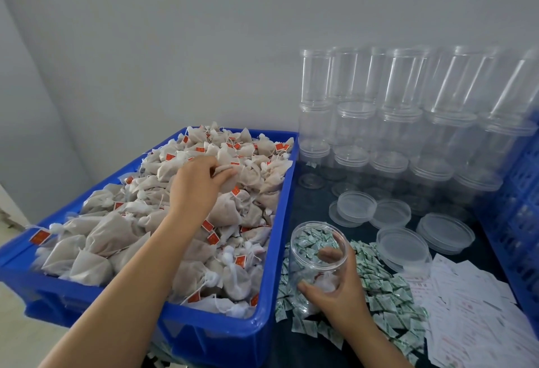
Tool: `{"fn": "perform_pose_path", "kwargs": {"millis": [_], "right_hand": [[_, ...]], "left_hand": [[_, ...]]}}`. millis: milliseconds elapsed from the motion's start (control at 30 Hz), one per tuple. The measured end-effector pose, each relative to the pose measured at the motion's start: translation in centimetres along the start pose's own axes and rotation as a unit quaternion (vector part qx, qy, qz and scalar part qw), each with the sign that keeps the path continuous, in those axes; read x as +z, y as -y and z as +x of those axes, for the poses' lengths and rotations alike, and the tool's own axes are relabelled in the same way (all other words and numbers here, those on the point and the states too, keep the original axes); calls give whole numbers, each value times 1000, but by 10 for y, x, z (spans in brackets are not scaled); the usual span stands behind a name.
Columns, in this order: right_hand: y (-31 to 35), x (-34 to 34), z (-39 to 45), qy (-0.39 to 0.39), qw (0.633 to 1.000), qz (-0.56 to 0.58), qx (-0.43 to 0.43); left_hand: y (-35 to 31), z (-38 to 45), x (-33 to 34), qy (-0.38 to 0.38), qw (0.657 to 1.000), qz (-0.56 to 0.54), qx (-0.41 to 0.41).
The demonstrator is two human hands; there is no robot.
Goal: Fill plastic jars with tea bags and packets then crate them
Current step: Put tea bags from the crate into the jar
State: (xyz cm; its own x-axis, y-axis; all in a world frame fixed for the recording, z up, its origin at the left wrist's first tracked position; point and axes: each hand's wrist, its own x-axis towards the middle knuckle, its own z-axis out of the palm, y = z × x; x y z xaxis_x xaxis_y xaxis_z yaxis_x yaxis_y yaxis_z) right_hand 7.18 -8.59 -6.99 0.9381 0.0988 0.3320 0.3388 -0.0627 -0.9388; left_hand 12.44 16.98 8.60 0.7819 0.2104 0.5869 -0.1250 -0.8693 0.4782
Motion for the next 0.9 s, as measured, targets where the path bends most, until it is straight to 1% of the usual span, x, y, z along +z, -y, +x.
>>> {"fn": "perform_pose_path", "kwargs": {"millis": [133, 267, 400, 467, 600, 700, 900], "right_hand": [[-2, 1, 0, 5, 1000, 7, -1], [-2, 0, 0, 3, 1000, 11, 4], [1, 1, 0, -1, 1000, 18, 14], [2, 2, 0, 0, 1000, 19, 20], [6, 2, 0, -4, 999, 7, 32], [3, 0, 0, -9, 1000, 5, 28], [3, 2, 1, 11, 999, 31, 22]], "left_hand": [[-31, 3, -8, 51, 997, -57, 15], [-64, -4, -9, 108, 985, -118, 61], [-91, -17, 3, 207, 969, -84, 106], [-99, -22, 10, 238, 960, -97, 109], [-106, -31, 24, 272, 949, -118, 102], [-109, -35, 31, 293, 945, -81, 120], [-110, -42, 36, 316, 936, -5, 152]]}}
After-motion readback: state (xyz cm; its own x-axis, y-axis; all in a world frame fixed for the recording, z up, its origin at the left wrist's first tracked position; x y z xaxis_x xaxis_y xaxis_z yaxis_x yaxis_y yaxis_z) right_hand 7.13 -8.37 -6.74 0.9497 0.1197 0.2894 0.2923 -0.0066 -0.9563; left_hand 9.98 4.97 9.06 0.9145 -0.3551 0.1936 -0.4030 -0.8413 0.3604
